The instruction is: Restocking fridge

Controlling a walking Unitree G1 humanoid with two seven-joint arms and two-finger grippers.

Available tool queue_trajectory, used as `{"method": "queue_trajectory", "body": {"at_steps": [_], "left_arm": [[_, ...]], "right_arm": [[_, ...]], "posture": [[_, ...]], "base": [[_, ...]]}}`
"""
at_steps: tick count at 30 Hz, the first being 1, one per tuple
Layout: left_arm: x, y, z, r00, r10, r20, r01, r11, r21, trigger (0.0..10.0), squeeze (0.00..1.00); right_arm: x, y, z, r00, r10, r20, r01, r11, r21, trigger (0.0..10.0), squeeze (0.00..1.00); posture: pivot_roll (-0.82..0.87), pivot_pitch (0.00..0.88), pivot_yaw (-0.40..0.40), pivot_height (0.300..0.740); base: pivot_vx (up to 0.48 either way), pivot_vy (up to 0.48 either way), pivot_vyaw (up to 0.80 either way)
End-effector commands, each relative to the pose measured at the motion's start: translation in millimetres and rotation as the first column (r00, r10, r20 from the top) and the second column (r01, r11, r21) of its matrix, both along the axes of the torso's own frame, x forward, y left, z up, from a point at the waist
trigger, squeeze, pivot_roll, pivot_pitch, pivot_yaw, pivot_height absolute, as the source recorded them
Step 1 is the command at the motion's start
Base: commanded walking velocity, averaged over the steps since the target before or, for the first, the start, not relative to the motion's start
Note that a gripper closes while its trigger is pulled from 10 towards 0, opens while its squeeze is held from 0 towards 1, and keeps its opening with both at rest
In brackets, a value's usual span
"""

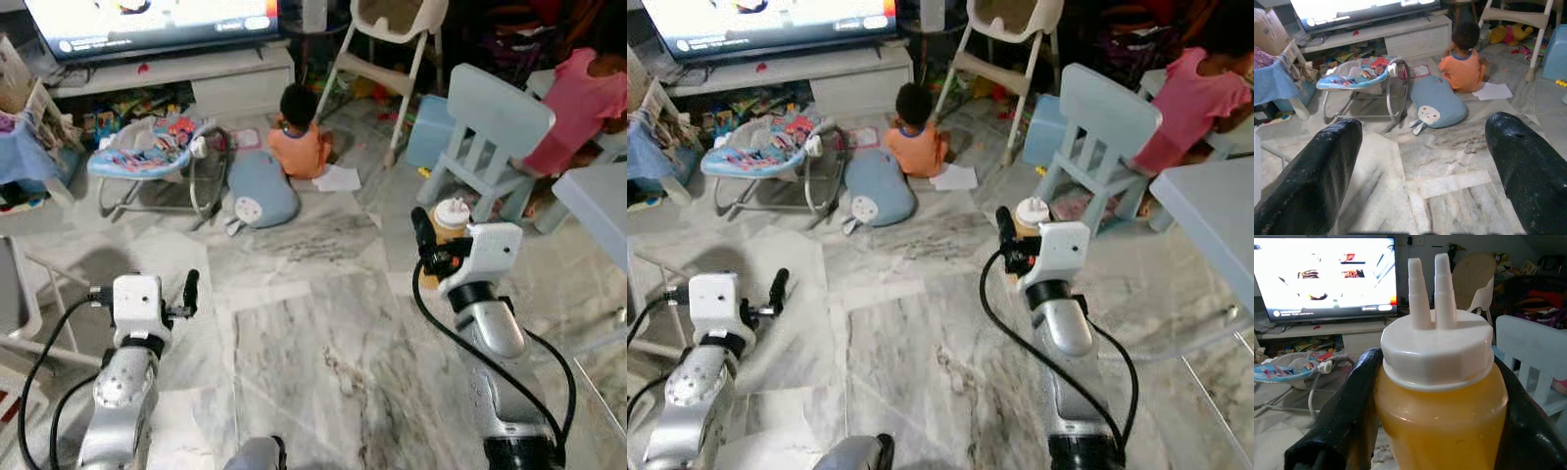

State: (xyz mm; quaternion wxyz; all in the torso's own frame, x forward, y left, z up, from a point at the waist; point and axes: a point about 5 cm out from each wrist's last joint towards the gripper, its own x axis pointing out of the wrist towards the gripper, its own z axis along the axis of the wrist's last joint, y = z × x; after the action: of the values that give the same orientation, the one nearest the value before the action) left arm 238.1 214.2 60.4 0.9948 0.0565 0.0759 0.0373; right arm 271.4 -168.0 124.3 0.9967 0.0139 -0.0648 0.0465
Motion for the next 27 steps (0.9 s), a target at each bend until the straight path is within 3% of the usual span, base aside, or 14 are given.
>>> {"method": "queue_trajectory", "body": {"at_steps": [1, 12, 14, 16, 20, 23, 27], "left_arm": [[0.5, 5.0, 3.9, 1.0, 0.007, 0.01, -0.007, 1.0, 0.017, 10.0, 0.0], [-12.7, 18.8, -0.5, 0.999, 0.041, -0.011, -0.04, 0.998, 0.054, 10.0, 0.0], [-12.6, 18.5, -0.6, 0.999, 0.042, -0.011, -0.041, 0.998, 0.052, 10.0, 0.0], [-8.8, 13.4, 0.2, 0.999, -0.034, -0.025, 0.034, 0.999, 0.0, 10.0, 0.0], [-4.4, 14.1, 4.3, 1.0, -0.009, 0.001, 0.009, 1.0, 0.03, 10.0, 0.0], [-4.0, 15.7, 3.5, 1.0, 0.005, -0.002, -0.005, 0.999, 0.041, 10.0, 0.0], [-9.0, 13.8, -0.4, 0.999, -0.015, -0.032, 0.015, 1.0, -0.014, 10.0, 0.0]], "right_arm": [[0.2, -1.8, 4.5, 1.0, 0.005, 0.02, -0.005, 1.0, 0.003, 10.0, 0.0], [-3.4, 0.4, -2.4, 1.0, 0.018, -0.003, -0.018, 1.0, -0.012, 10.0, 0.0], [-3.0, 0.6, -2.1, 1.0, 0.017, -0.003, -0.017, 1.0, -0.009, 10.0, 0.0], [2.0, 4.9, 2.3, 0.999, 0.028, 0.018, -0.028, 0.999, -0.028, 10.0, 0.0], [8.7, 6.9, 11.6, 0.997, 0.047, 0.056, -0.043, 0.997, -0.058, 10.0, 0.0], [8.7, -2.0, 7.9, 1.0, -0.004, 0.031, 0.004, 1.0, -0.004, 10.0, 0.0], [4.7, -8.3, 7.4, 0.999, -0.042, 0.034, 0.041, 0.999, 0.029, 10.0, 0.0]], "posture": [[0.12, 0.0, -0.005, 0.74], [0.13, 0.0, -0.021, 0.74], [0.13, 0.0, -0.025, 0.74], [0.12, 0.0, -0.028, 0.74], [0.12, 0.0, -0.028, 0.74], [0.11, 0.0, -0.019, 0.74], [0.1, 0.0, -0.013, 0.74]], "base": [[0.0, 0.0, 0.8], [0.0, 0.0, 0.8], [0.0, 0.0, 0.8], [0.0, 0.0, 0.8], [0.0, 0.0, 0.8], [0.0, 0.0, 0.8], [0.0, 0.0, 0.67]]}}
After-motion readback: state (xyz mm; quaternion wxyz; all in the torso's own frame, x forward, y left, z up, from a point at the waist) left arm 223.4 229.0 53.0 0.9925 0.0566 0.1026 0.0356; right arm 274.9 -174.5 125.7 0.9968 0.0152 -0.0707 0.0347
